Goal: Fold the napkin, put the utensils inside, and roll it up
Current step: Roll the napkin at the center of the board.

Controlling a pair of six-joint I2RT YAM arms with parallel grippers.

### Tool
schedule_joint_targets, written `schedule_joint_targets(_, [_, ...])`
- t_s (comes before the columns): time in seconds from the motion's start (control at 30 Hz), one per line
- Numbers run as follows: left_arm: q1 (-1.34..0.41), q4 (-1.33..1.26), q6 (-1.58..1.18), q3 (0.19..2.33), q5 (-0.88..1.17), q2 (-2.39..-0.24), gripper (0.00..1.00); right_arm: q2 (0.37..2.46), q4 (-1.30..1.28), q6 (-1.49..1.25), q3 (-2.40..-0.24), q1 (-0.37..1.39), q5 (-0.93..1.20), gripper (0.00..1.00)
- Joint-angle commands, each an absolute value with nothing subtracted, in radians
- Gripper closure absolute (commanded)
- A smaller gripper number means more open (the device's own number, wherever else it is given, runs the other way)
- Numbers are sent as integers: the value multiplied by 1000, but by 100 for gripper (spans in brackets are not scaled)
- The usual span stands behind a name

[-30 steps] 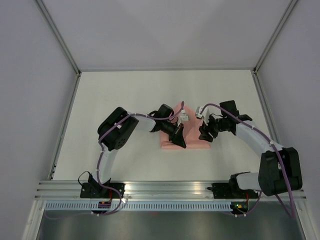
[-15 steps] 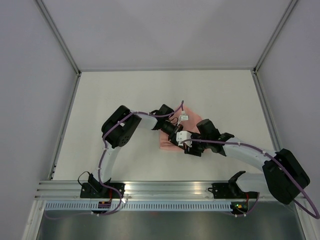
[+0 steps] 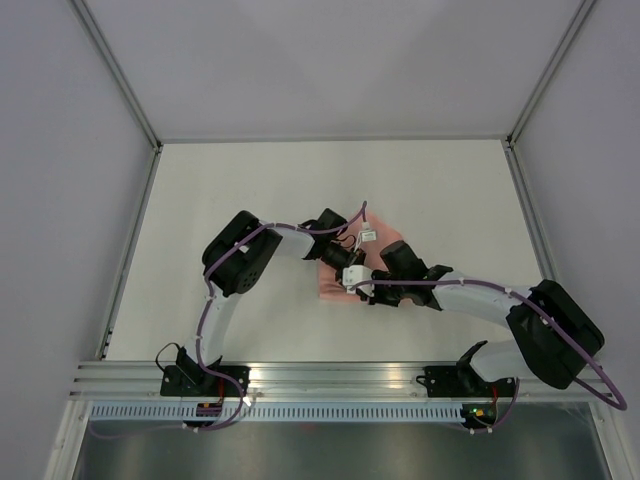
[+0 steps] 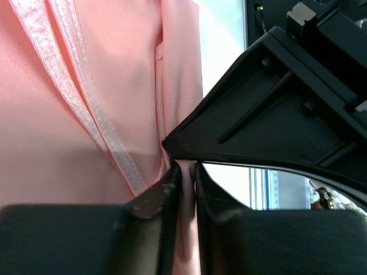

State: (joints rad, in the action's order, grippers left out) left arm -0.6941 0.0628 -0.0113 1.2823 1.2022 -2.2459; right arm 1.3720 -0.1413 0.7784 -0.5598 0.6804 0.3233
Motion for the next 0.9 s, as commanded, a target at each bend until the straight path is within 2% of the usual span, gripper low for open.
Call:
schedule_joint_targets(0.0, [-698,117,14,1238,971,-2228,74,1414,-190,779,-583,678,281,76])
schedule_joint_targets(0.07, [-698,74,11,1215,945,-2173,63,1427,-247,785,-607,676,302,81])
schedule_joint_targets(0.27, [-690,-47,-55,1172,835,-2042,52,1459,-362,798,-656,661,390,86])
schedule_joint_targets(0.3, [-689,-66,-63,1155,815,-1999,48,1477,-379,802,-667,651,402,87])
schedule_joint_targets(0.33, [-689,-81,-69,1146,761,-1981,35,1488,-418,817,-679,641,437,87])
schedule_joint_targets(0.53, [-686,-234,-139,1025,504,-1803,37,1614,-639,923,-845,528,621,87])
schedule_joint_targets(0.73, [-683,-369,-166,838,226,-1611,36,1796,-871,1041,-1021,440,719,86])
schedule_joint_targets(0.87, [-684,-460,-173,694,147,-1511,36,1949,-980,1106,-1123,390,758,86])
